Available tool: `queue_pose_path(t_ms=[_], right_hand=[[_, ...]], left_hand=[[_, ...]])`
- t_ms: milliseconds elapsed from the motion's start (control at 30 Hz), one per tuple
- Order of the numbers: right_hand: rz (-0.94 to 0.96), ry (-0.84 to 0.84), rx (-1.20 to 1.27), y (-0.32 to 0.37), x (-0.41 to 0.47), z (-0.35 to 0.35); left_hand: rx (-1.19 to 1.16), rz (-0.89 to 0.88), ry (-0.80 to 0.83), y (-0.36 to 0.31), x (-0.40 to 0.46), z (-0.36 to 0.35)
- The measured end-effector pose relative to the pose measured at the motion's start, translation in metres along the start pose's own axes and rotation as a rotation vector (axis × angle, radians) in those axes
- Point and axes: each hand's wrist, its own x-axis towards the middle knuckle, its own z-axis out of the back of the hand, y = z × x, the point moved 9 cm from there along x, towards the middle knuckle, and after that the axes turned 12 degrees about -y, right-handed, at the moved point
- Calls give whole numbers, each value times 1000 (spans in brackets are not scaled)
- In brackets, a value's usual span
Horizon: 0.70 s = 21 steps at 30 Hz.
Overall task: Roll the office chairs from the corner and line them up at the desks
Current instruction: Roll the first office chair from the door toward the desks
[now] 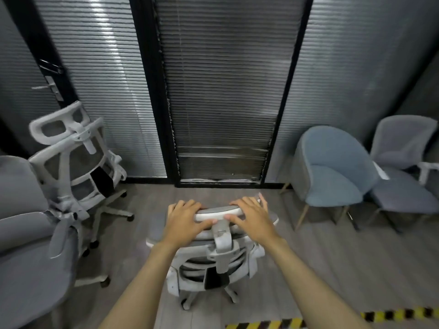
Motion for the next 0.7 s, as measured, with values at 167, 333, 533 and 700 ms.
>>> queue_pose_path(t_ms=[167,333,533,700], right_hand=[[-97,-92,-56,-18,-88,55],[-233,-116,-110,-39,-176,108],[-368,-190,-101,-75,-270,174],[-484,-223,-80,-119,-341,234]], left_hand=[[-29,-117,24,-64,-44,-1],[-19,-217,179,-133,-90,-18],[-39,-344,233,-231,-134,-26],[-96,-438,199,-318,-165,-43]])
